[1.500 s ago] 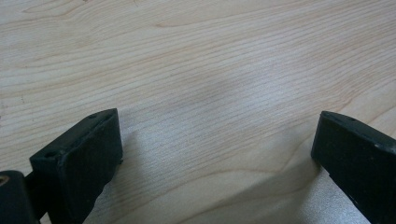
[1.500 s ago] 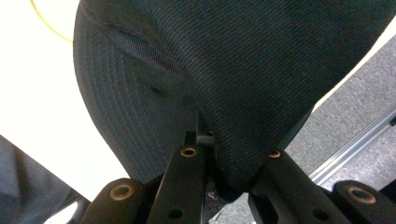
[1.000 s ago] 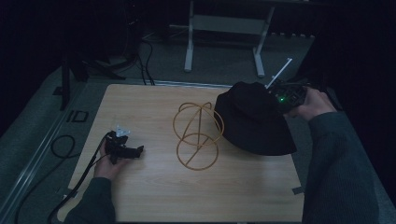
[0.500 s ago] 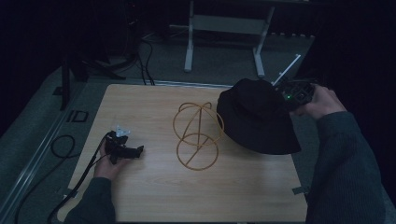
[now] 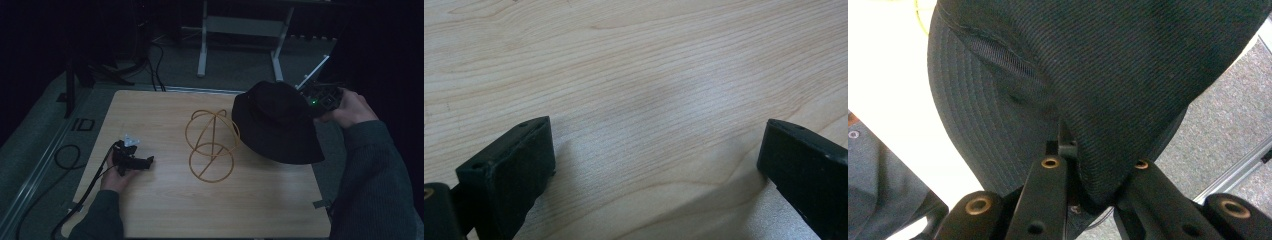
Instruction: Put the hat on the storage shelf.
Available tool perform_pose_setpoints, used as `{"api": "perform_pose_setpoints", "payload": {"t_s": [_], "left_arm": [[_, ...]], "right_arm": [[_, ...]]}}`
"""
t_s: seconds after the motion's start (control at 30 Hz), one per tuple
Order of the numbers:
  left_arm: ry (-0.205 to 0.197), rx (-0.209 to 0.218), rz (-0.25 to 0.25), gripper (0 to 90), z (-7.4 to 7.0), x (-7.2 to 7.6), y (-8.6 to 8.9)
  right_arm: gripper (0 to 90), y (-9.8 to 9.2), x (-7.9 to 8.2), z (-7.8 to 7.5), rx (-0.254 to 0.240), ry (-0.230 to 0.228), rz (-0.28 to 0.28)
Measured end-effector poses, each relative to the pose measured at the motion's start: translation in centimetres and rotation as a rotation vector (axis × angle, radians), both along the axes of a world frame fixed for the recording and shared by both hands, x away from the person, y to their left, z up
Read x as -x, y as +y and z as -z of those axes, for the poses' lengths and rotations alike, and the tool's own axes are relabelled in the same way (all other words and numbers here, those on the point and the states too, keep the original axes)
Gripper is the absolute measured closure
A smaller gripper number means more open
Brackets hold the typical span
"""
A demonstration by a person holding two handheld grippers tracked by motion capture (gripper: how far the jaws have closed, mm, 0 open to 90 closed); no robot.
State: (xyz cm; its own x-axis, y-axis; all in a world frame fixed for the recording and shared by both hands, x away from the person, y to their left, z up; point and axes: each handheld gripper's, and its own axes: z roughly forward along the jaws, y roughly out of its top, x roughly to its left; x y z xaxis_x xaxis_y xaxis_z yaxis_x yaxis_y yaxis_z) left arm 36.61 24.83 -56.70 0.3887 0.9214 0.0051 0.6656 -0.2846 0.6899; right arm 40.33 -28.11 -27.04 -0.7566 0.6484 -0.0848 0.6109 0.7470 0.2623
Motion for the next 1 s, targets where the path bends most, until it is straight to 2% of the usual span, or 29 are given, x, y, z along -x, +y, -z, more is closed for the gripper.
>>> {"api": "perform_pose_setpoints", "payload": {"t_s": [0.6, 1.0], "left_arm": [[0.0, 0.0, 0.0, 2.2, 0.0, 0.0, 0.0], [0.0, 0.001, 0.0, 2.1, 0.0, 0.0, 0.0]], "right_arm": [[86.7, -1.3, 0.9, -1.1, -0.027, -0.029, 0.006], [86.8, -1.7, 1.7, -2.1, -0.047, -0.073, 0.003]]}}
